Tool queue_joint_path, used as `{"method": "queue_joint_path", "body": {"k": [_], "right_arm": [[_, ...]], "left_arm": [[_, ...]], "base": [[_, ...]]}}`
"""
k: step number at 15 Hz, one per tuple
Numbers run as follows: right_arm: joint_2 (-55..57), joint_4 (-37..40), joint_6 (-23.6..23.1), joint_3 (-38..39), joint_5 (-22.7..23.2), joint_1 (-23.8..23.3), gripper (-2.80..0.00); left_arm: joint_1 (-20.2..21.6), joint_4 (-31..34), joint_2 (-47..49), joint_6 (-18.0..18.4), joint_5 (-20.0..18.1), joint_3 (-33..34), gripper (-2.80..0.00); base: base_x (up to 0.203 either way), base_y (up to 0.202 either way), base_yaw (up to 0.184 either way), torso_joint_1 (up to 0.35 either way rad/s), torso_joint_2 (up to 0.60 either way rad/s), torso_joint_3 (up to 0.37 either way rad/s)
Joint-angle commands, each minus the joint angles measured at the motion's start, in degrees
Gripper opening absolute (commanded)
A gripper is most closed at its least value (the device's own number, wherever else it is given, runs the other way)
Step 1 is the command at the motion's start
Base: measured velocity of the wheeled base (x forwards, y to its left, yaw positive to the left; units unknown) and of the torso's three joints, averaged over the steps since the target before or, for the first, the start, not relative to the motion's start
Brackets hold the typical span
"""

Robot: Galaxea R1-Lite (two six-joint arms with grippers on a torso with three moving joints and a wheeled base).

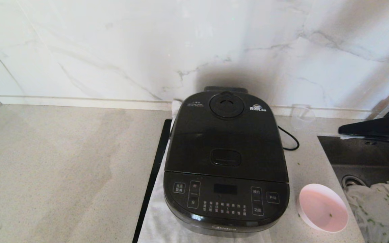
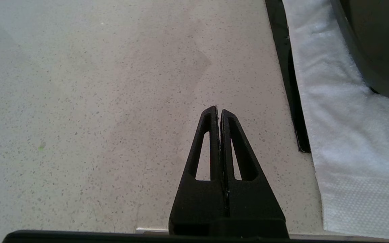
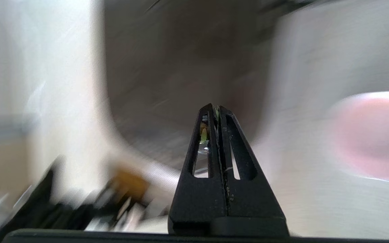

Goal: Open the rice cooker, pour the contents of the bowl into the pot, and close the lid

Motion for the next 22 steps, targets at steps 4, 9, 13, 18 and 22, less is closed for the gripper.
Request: {"method": "queue_joint_path", "body": {"k": [4,9,13,18,22], "right_arm": [[-18.7,4.0,-1.6,3.9,-20.8,-3.2,-2.80],[-41.4,9.9,-13.9,14.5,-26.0,-15.3,-2.80],[-61.8,11.0,-29.4,28.6,-25.9,-22.9,-2.80],[-69.8,0.5,-33.3,54.1,-18.6,-25.0,-2.80],[-69.9,-25.3,-36.1,71.9,-7.7,-25.3,-2.80]], "left_arm": [[0.0,0.0,-0.1,0.0,0.0,0.0,-2.80],[0.1,0.0,-0.1,0.0,0.0,0.0,-2.80],[0.1,0.0,-0.1,0.0,0.0,0.0,-2.80],[0.0,0.0,-0.1,0.0,0.0,0.0,-2.80],[0.0,0.0,-0.1,0.0,0.0,0.0,-2.80]], "base": [[0.000,0.000,0.000,0.000,0.00,0.000],[0.000,0.000,0.000,0.000,0.00,0.000],[0.000,0.000,0.000,0.000,0.00,0.000],[0.000,0.000,0.000,0.000,0.00,0.000],[0.000,0.000,0.000,0.000,0.00,0.000]]}}
